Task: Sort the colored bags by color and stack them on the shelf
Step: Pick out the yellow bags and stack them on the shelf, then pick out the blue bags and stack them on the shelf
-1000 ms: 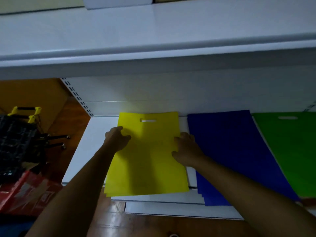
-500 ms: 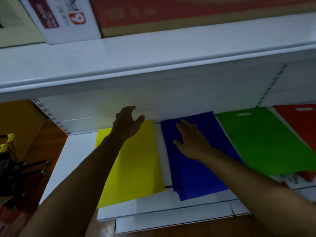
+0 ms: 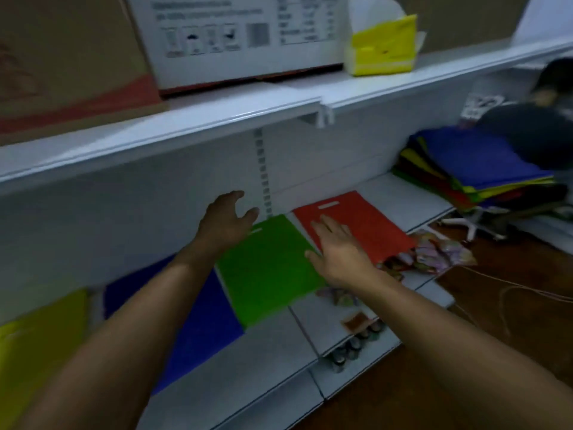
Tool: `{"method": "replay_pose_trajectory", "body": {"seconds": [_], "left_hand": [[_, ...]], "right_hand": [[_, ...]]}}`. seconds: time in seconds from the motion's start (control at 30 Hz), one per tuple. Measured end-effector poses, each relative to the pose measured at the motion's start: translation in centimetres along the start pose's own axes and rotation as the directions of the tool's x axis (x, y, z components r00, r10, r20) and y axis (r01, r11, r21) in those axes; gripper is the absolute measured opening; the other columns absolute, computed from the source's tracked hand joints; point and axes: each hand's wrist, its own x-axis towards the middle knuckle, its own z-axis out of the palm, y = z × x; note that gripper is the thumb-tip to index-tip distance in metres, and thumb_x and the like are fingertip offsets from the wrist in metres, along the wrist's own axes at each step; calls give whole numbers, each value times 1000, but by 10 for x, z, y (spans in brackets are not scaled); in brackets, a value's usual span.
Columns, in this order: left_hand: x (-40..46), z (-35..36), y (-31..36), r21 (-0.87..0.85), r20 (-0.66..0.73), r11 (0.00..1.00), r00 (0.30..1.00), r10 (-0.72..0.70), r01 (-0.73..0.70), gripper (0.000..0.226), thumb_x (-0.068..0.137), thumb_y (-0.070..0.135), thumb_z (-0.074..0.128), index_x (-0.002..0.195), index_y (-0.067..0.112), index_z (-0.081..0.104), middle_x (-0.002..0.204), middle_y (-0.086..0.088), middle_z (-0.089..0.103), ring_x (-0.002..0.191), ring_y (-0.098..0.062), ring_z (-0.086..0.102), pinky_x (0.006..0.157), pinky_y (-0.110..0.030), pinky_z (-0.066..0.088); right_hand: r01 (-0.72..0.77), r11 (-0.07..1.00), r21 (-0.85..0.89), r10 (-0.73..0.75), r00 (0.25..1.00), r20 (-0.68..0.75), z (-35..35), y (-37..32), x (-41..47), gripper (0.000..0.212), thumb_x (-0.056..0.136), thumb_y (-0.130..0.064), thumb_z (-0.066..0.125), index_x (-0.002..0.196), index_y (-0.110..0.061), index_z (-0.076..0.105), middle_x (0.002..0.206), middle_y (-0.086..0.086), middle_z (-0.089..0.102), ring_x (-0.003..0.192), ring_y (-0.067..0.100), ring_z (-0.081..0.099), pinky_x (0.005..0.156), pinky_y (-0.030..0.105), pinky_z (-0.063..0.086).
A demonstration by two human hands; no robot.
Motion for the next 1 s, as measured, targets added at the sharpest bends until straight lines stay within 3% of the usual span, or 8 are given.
{"method": "replay_pose_trajectory", "body": {"seconds": [0.13,0.27,0.4,0.7,0.87,0.93,1.0], "left_hand": [[14,72,100,11,66,996,994,82,-83,64,93,44,56,146,16,37,152,-6,37,136,-25,39,110,-30,30],[30,128,175,22,118,988,982,147,-150,62,90,47,57,144,23,39,149,-5,41,132,-26,44,105,-32,37],[56,175,225,-1,165,970,957,240,-243,61,92,42,57,145,19,38,149,-5,40,131,-24,45,102,-31,37],[162,273,306,-107,291,966,922,255,-234,62,94,35,57,146,8,36,148,-11,40,134,-26,41,106,-31,33],[224,314,347,-124,335,963,904,266,-238,45,86,44,58,117,11,58,117,-7,63,109,-27,59,87,-34,46],[245,331,358,-111,350,967,901,256,-231,47,82,47,57,112,10,60,113,-9,64,105,-29,60,87,-38,49],[258,346,369,-114,350,973,908,230,-202,36,89,37,59,111,9,60,118,-10,62,109,-30,58,85,-32,45]], "right_hand": [[-121,993,-7,120,989,-83,-47,88,-31,67,93,-42,54,149,-17,28,158,6,22,141,31,26,112,44,31],[-197,980,40,201,973,-114,-75,159,-45,66,95,-42,52,150,-15,26,158,6,21,143,28,21,114,45,29],[-267,962,62,273,955,-115,-93,216,-44,65,96,-42,51,150,-16,26,159,4,18,144,27,18,114,47,29],[-389,921,26,388,909,-152,-129,341,18,57,94,-34,50,145,-15,33,151,5,29,135,29,31,106,45,37],[-457,889,40,458,878,-138,-153,407,61,65,94,-37,53,150,-17,26,158,4,21,142,28,22,112,46,31],[-468,883,28,468,876,-117,-159,428,75,66,95,-37,54,151,-16,24,159,4,17,143,28,20,112,47,31],[-461,887,4,459,883,-103,-163,450,88,67,96,-38,54,151,-16,24,159,6,17,142,31,21,111,47,32]]}}
